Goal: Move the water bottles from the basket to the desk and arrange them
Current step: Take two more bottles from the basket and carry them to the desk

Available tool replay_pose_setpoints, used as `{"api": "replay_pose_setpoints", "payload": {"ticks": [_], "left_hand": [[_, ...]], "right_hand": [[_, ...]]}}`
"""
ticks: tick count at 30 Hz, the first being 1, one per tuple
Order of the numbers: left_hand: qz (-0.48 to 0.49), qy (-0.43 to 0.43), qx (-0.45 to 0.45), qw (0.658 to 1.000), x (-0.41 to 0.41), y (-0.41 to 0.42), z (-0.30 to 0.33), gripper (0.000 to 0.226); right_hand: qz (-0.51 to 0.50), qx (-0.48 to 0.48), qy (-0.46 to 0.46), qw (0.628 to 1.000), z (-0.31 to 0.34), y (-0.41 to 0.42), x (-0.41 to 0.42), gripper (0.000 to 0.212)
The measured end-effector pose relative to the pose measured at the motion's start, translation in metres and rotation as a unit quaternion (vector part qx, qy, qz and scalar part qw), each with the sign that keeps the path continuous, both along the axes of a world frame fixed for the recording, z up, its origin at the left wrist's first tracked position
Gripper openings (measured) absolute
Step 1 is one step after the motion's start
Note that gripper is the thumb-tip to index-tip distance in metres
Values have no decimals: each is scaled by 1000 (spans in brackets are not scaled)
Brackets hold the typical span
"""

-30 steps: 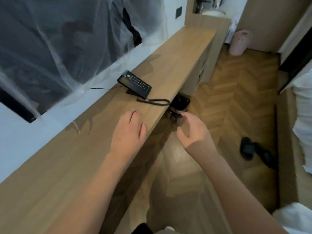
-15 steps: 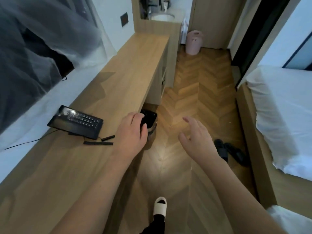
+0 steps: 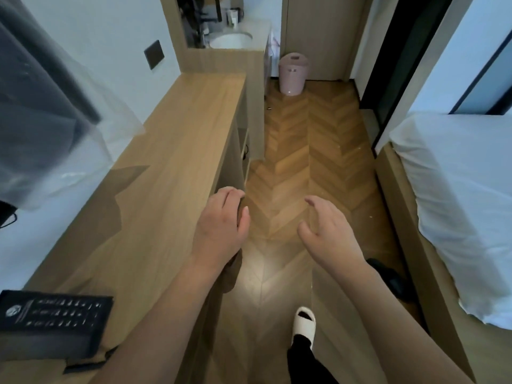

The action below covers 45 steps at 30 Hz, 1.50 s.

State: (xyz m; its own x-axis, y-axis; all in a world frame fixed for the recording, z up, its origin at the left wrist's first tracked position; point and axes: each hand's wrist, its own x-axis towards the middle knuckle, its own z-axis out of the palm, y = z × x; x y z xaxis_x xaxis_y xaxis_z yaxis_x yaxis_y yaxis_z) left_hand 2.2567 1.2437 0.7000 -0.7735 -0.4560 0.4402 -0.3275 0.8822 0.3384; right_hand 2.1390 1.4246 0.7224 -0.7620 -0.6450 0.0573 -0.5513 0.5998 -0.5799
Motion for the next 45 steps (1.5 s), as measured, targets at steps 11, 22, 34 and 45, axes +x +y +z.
{"api": "replay_pose_setpoints", "payload": {"ticks": [11,22,34,45], "left_hand": [[-10,9,-10,1000,-273,-74,17,32],[-11,-12,14,1000,-481,-168,-2,31],[-58,-12,42,997,-752,-307,11,33],[-71,-54,26,996,-1007,-397,-5,33]], "right_hand": [[-5,-14,20,1000,10,-74,-260,53],[-16,-10,7,1000,-12,-170,-467,53],[-64,4,14,998,4,-294,-719,55],[-69,8,3,998,-12,-375,-978,55]]}}
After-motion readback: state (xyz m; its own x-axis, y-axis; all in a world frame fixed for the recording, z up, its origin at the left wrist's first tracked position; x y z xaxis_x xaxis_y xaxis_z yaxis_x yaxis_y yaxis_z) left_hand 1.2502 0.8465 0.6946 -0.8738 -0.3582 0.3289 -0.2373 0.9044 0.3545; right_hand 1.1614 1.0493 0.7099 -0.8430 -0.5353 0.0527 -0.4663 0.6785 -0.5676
